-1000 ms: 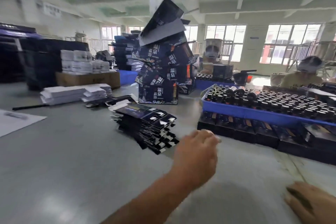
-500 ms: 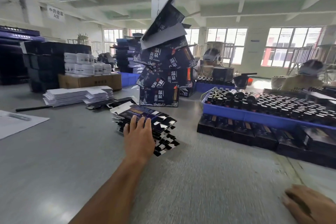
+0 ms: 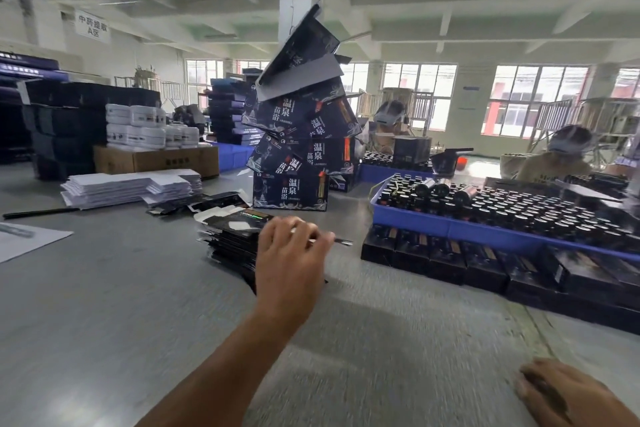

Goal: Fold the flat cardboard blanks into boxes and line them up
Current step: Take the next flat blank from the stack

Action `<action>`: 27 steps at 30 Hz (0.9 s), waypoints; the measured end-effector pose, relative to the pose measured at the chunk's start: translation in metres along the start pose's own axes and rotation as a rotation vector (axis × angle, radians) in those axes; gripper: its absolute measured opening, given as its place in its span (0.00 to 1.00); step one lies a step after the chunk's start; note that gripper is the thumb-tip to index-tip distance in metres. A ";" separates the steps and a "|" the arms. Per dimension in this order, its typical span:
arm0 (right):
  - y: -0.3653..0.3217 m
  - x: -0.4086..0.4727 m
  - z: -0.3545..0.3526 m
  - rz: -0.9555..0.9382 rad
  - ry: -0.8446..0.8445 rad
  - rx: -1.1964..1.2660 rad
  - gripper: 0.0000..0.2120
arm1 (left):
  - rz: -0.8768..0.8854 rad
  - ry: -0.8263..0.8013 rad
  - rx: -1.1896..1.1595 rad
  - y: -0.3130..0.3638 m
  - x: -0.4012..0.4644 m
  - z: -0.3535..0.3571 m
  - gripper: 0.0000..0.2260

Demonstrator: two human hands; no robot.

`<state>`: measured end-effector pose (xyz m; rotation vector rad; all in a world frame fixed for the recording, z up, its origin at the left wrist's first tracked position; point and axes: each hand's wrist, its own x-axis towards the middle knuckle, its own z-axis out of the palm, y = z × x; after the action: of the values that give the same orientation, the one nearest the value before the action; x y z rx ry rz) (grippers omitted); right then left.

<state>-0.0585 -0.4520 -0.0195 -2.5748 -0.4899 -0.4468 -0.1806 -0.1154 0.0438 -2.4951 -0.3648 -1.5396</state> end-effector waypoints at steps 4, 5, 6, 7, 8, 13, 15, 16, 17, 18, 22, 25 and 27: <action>-0.027 -0.017 -0.030 -0.056 0.091 0.279 0.07 | 0.351 -0.026 -0.242 0.066 -0.012 -0.019 0.15; -0.036 -0.024 -0.039 -0.002 0.027 0.435 0.08 | 0.443 -0.071 -0.258 0.083 -0.017 -0.023 0.14; -0.040 -0.028 -0.043 0.055 -0.048 0.615 0.08 | 0.506 -0.112 -0.280 0.098 -0.023 -0.026 0.11; -0.042 -0.029 -0.044 0.152 -0.163 0.740 0.11 | 0.528 -0.147 -0.331 0.110 -0.027 -0.030 0.10; -0.047 -0.028 -0.048 0.249 -0.253 0.833 0.13 | 0.523 -0.179 -0.404 0.119 -0.029 -0.034 0.11; -0.059 -0.025 -0.057 0.316 -0.428 0.999 0.16 | 0.676 -0.167 -0.438 0.126 -0.032 -0.045 0.11; -0.056 -0.028 -0.053 0.359 -0.439 1.152 0.16 | 0.644 -0.271 -0.460 0.126 -0.037 -0.040 0.19; -0.054 -0.029 -0.051 0.359 -0.432 1.200 0.16 | 0.588 -0.363 -0.445 0.126 -0.039 -0.036 0.27; -0.052 -0.031 -0.049 0.357 -0.435 1.223 0.16 | 0.531 -0.471 -0.414 0.125 -0.041 -0.033 0.35; -0.051 -0.034 -0.049 0.350 -0.453 1.235 0.15 | 0.488 -0.549 -0.408 0.124 -0.042 -0.029 0.42; -0.044 -0.046 -0.052 0.286 -0.511 1.254 0.10 | 0.438 -0.743 -0.439 0.124 -0.044 -0.027 0.50; -0.041 -0.048 -0.055 0.275 -0.486 1.227 0.09 | 0.447 -0.733 -0.431 0.126 -0.044 -0.027 0.53; -0.042 -0.049 -0.057 0.279 -0.461 1.197 0.07 | 0.448 -0.691 -0.417 0.125 -0.044 -0.026 0.57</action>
<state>-0.1318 -0.4592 0.0257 -1.4953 -0.3615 0.4530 -0.1838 -0.2469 0.0127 -3.0790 0.4592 -0.5977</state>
